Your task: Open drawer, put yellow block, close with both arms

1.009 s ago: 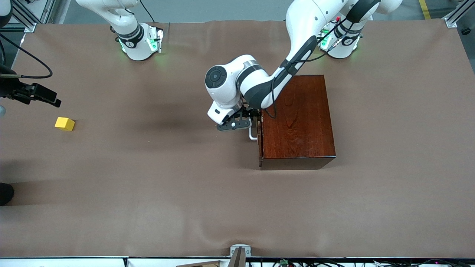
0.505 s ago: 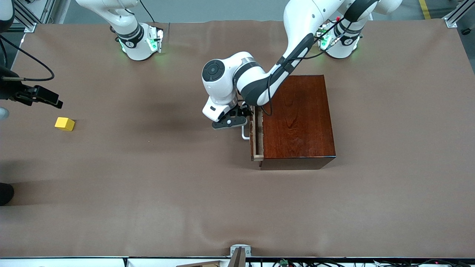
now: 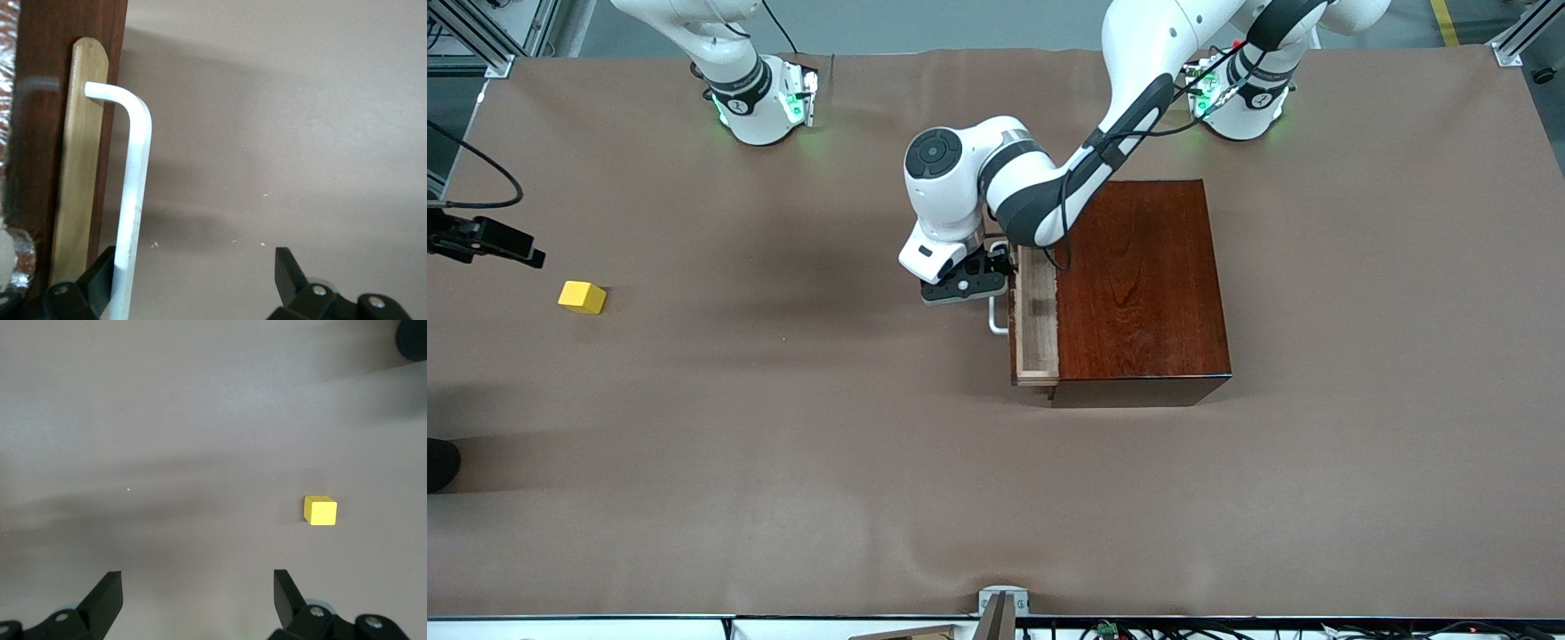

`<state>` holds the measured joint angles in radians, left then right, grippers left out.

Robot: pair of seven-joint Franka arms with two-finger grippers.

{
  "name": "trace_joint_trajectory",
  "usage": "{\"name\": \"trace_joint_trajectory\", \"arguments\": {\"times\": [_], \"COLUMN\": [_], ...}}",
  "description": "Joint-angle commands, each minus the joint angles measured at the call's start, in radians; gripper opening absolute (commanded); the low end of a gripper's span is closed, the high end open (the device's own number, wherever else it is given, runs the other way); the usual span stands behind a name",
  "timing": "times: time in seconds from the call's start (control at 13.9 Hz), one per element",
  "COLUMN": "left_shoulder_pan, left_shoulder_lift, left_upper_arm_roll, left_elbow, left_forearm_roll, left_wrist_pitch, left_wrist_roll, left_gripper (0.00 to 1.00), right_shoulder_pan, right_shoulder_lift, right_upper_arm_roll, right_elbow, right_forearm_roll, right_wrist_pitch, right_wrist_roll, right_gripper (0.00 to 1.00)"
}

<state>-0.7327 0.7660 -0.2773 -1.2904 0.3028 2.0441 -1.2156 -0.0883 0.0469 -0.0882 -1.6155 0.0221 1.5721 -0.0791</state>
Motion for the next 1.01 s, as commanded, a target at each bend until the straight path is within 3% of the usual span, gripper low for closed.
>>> {"name": "trace_joint_trajectory", "arguments": {"times": [0.0,0.29,0.58,0.94], "left_shoulder_pan": [-0.025,-0.04,-0.051,-0.065], "left_shoulder_lift": [0.038,0.055,0.061,0.075], "left_upper_arm_roll": [-0.002,-0.003,-0.003,-0.003], "left_elbow": [0.051,0.051,0.051,0.051], "left_forearm_roll": [0.021,0.021,0.021,0.019], "left_wrist_pitch": [0.027,0.065,0.119,0.221], "left_wrist_roll": [-0.033,-0.036,-0.05,-0.058], "left_gripper": [1.0,1.0,1.0,1.0], "right_shoulder_pan": [-0.042,-0.192,-0.394,-0.462], "right_shoulder_lift": [-0.007,-0.007,-0.005,-0.022], "right_upper_arm_roll": [0.01,0.01,0.011,0.011], "right_elbow": [-0.006,-0.018,-0.037,-0.182], "right_forearm_roll": [-0.01,-0.077,-0.074,-0.045], "right_wrist_pitch": [0.008,0.045,0.086,0.162], "right_wrist_roll": [-0.059,-0.232,-0.473,-0.553], "right_gripper": [1.0,1.0,1.0,1.0]}}
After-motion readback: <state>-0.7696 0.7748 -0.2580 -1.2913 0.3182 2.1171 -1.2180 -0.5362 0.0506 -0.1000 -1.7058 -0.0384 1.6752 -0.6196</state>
